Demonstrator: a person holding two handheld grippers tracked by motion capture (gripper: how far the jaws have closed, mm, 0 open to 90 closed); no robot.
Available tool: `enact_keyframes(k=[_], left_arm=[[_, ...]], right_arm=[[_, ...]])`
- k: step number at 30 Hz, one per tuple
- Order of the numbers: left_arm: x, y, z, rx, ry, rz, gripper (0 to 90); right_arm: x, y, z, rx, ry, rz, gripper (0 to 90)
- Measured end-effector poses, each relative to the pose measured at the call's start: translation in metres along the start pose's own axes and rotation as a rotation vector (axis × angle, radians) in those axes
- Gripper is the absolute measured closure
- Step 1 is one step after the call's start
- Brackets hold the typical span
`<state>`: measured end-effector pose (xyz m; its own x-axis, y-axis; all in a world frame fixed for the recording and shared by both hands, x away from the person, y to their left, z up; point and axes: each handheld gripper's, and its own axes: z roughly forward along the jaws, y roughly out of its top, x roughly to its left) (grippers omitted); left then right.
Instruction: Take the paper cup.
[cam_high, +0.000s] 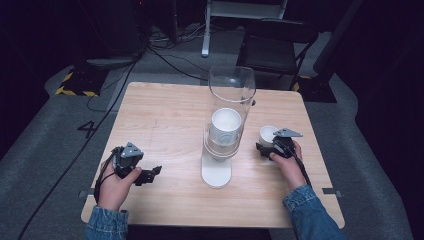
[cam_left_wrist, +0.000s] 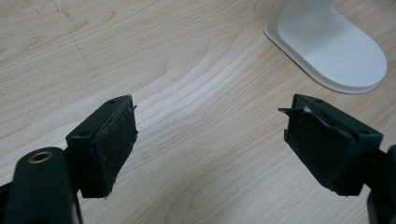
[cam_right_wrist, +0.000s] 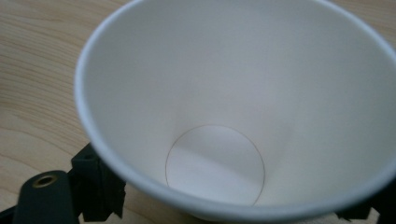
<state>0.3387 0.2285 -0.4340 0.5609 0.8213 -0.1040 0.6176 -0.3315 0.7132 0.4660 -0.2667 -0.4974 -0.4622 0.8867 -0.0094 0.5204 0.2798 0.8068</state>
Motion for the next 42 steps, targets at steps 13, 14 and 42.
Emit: enact_keyframes(k=[13,14,42], left_arm=[[0.002,0.000,0.000,0.003,-0.003,0.001,16.8],[0.002,0.000,0.000,0.003,-0.002,-0.001,16.9],[0.008,-0.005,0.000,0.004,-0.033,-0.002,17.0]], right_arm=[[0.001,0.008,-0.042,-0.039,0.031,0.011,16.2],[0.002,0.009,-0.046,-0.046,0.033,0.012,16.2],[-0.029,-0.016,-0.158,-0.073,0.105,0.037,20.5]])
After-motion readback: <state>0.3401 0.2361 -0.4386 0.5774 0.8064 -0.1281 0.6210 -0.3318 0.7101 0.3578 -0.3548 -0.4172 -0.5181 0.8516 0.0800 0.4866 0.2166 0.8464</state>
